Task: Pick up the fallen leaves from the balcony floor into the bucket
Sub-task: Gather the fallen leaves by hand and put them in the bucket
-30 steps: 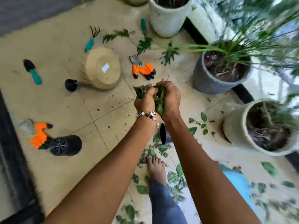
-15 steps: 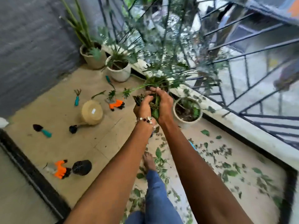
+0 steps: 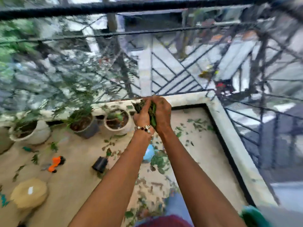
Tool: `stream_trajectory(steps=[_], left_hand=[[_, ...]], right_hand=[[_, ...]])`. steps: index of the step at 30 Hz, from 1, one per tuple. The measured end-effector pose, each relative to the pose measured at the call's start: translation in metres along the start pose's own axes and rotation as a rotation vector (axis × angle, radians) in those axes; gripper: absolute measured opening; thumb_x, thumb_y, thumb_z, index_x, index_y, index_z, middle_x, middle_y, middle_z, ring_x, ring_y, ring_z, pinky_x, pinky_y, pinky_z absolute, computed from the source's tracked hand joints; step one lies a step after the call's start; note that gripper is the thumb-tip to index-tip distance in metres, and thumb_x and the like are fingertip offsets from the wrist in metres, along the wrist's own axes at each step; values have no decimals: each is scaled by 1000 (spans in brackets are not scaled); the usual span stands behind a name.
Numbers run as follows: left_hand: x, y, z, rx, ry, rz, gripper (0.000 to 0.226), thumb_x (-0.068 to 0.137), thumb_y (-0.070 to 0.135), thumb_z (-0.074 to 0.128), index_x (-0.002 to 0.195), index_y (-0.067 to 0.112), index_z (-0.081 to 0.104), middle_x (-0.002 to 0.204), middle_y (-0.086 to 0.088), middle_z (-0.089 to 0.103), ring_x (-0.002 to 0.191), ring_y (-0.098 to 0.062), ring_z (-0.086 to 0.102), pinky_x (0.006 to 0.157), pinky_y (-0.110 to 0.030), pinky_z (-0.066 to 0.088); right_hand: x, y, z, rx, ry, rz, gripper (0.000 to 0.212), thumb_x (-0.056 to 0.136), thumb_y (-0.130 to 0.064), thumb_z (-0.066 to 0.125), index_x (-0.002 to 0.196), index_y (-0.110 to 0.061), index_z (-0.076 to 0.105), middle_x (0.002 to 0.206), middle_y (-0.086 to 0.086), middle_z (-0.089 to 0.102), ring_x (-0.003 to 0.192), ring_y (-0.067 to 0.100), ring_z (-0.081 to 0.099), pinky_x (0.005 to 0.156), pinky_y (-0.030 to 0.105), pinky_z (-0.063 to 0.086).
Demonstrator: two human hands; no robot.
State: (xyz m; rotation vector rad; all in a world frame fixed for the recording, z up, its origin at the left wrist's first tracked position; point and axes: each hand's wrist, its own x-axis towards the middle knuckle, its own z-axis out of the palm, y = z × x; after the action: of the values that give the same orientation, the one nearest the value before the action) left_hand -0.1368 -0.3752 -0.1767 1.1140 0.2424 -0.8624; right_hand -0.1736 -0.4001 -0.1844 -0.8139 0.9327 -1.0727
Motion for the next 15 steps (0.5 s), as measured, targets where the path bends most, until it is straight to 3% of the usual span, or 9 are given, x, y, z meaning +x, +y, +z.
stream_trajectory(steps=[3,5,9,12,15], left_hand=[[-39,-63,48,118,-164,-109,11,84,5,72,87,1,63,82,-9,69,59,-14,64,54,-24,55],[-58,-105,72,181,-249,-160,12,84,8,72,87,2,63,82,-9,69,60,-14,64,54,-23,55],[-113,-194,115,297,-399,-288,21,89,29,68,86,8,67,91,-11,69,70,-16,66,68,-27,56],[-153,-249,135,299,-505,-511,41,87,51,61,89,11,68,98,-11,69,87,-23,65,83,-32,53],[-185,-306,144,200,-549,-681,54,94,54,46,74,10,70,79,-8,68,72,-21,67,74,-28,57]], right_hand=[[12,-32,-81,55,165,-48,17,89,-18,64,79,-3,64,77,13,67,72,21,61,69,34,51],[13,-53,-130,80,277,-83,14,88,-16,64,77,-7,63,74,10,64,71,19,59,66,31,50],[6,-88,-239,98,480,-160,14,90,-14,62,82,-3,58,71,11,60,66,14,59,59,26,51],[-4,-101,-312,150,591,-185,17,89,-18,65,86,-2,61,86,22,68,77,26,63,77,43,56],[-18,-105,-375,217,701,-215,11,91,-14,65,82,-10,61,90,18,71,84,29,66,86,47,54]])
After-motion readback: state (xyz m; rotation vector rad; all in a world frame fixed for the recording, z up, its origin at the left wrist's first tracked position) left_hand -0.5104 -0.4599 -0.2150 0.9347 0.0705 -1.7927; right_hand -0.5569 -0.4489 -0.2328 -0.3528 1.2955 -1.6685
